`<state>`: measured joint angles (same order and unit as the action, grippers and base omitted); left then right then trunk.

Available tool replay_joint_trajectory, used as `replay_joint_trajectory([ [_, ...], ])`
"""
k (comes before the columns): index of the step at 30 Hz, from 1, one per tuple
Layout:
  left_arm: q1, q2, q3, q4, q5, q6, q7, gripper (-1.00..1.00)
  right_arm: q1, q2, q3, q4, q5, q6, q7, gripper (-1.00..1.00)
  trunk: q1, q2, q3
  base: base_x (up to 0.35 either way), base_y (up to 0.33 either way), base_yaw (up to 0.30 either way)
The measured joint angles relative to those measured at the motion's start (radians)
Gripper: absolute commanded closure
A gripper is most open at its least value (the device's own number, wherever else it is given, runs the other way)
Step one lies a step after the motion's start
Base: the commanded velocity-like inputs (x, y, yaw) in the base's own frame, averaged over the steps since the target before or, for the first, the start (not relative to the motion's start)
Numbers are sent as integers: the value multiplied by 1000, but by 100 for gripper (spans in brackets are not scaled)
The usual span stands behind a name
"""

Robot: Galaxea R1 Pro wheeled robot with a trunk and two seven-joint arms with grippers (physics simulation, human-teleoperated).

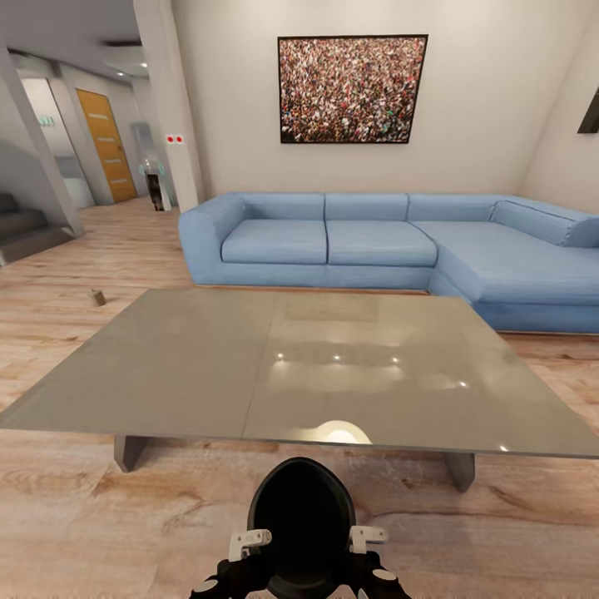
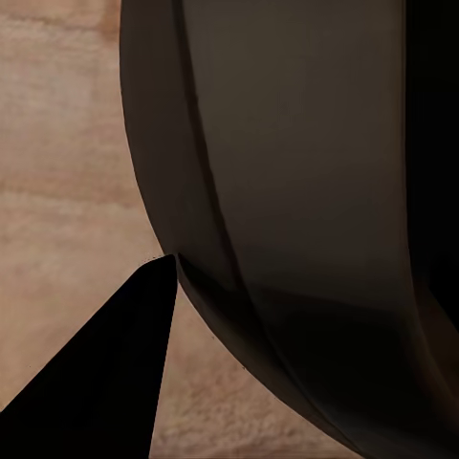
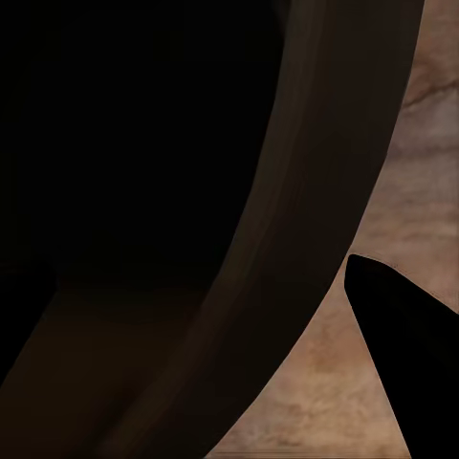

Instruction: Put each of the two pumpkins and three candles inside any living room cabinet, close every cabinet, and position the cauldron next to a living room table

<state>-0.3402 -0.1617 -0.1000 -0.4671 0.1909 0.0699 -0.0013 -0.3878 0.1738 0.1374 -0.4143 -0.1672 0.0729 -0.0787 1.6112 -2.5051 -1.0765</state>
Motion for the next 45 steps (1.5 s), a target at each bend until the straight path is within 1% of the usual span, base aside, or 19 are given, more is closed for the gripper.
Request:
replay_joint_trajectory([
  [13, -1, -1, 1, -2, -1, 2, 0, 100, -1, 0, 1, -1, -1, 0, -2, 100, 5, -4, -50, 0, 0, 0],
  [28, -2, -1, 1, -2, -1, 2, -1, 100, -1, 0, 0, -1, -2, 0, -2, 100, 5, -4, -50, 3, 0, 0],
  [30, -1, -2, -2, -10, -2, 23, 6, 100, -2, 0, 3, 4, -13, 1, -6, 100, 3, -4, -50, 133, 0, 0],
  [31, -1, -1, -3, -2, -2, 21, 4, 100, 3, 0, 3, 5, -16, 0, -8, 100, -1, -4, -50, 98, 0, 0],
  [33, 0, 2, -5, 0, -2, 27, -1, 100, 8, 1, 6, 5, -16, 1, -11, 100, -3, -4, -50, 47, 0, 0],
  [39, 0, 3, -10, 0, -3, 36, 1, 100, 13, 1, -2, 5, -17, 3, -8, 100, -5, -4, -50, 50, 0, 0],
  [45, 0, 2, -8, 0, -4, 47, 2, 100, 14, 1, -5, 4, -15, 15, -7, 100, -7, -4, -50, 22, 0, 0],
])
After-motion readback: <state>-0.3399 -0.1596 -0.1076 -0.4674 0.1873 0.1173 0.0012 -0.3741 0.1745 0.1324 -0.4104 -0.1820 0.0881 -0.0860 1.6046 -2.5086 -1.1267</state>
